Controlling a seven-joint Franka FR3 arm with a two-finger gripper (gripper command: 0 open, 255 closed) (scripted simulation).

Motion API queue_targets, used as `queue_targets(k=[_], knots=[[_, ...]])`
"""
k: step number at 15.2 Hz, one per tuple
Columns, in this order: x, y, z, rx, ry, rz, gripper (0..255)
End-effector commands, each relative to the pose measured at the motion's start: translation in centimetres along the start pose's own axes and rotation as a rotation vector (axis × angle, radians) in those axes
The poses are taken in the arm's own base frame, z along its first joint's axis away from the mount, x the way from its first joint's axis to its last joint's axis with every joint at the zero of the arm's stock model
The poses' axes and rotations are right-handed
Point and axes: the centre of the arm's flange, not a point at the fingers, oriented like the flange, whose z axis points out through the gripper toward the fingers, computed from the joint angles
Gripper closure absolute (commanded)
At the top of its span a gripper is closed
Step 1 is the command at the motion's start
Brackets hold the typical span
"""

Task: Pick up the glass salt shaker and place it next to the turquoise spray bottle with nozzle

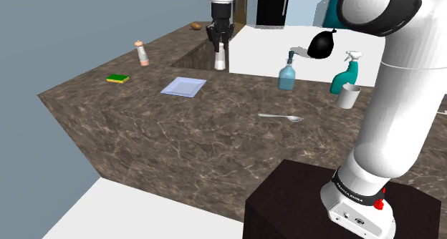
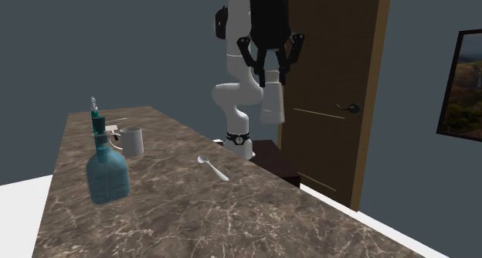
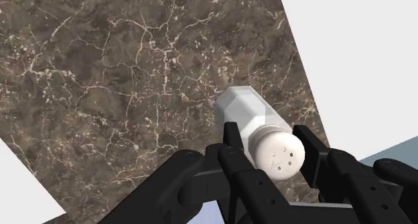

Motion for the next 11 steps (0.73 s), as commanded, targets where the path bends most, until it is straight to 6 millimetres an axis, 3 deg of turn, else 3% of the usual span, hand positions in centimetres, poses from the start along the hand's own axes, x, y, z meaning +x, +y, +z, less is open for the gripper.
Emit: queue_targets(k=[1,11], knots=[[0.0,-0.1,-1.0,0.0,0.0,0.0,255],[0.0,-0.5,-6.3,0.0,0.0,0.0,255]])
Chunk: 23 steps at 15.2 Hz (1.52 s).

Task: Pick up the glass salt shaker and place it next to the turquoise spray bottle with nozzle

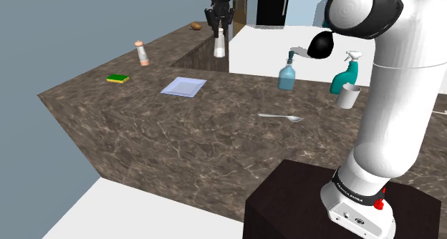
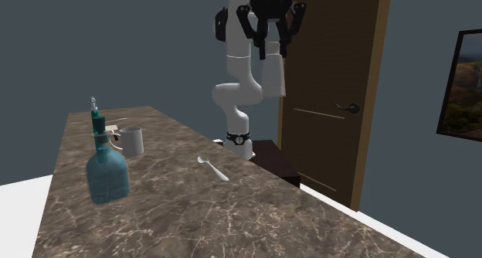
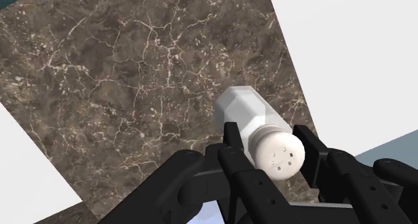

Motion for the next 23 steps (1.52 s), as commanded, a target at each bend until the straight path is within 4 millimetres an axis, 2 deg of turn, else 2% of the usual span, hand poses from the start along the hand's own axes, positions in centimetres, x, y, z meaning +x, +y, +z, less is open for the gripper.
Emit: queue_targets(k=[1,4,23], knots=[[-0.1,-0.2,-1.2,0.0,0.0,0.0,255],[-0.1,-0.3,-2.7,0.0,0.0,0.0,255],[-17.1,18.0,-4.3,0.0,0.0,0.0,255]])
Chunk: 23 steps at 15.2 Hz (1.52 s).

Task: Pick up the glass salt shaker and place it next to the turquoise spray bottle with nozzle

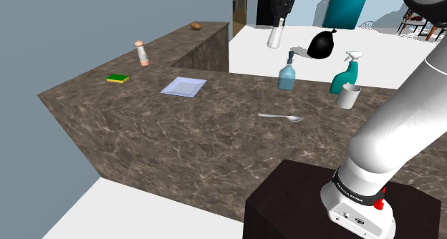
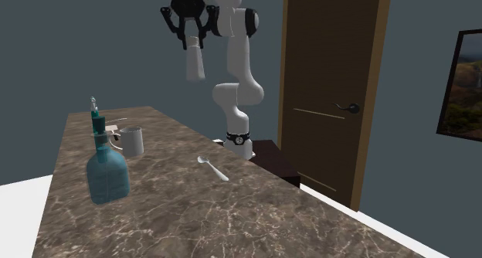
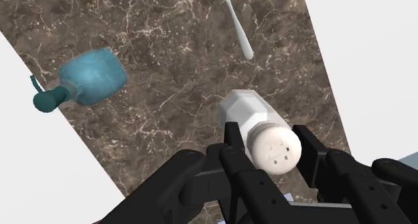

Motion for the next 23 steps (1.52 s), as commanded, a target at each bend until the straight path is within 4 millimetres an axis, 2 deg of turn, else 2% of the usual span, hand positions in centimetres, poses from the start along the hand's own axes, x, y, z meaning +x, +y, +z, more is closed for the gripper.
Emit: queue_targets(k=[1,23], knots=[[-2.0,2.0,0.2,0.001,0.0,-0.001,255],[-21.6,23.3,-1.7,0.001,0.0,-0.001,255]])
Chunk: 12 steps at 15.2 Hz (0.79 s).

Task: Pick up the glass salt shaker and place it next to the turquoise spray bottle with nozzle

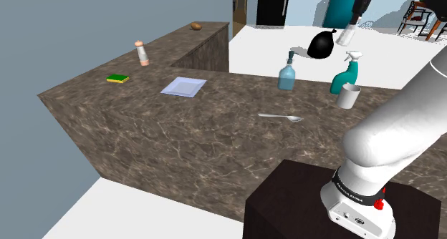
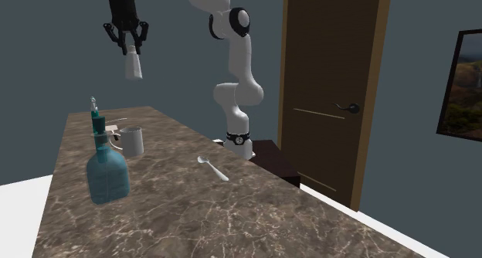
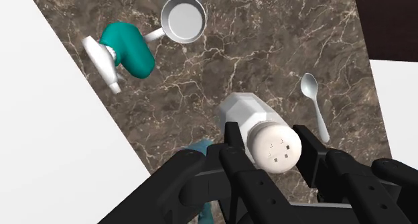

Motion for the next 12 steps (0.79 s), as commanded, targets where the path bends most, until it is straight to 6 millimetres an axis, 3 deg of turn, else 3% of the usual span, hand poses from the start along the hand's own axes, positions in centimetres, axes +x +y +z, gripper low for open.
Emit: queue_targets(k=[1,12], knots=[[-1.9,1.9,-0.3,0.0,0.0,-0.002,255],[-11.7,12.6,-1.2,0.0,0.0,-0.002,255]])
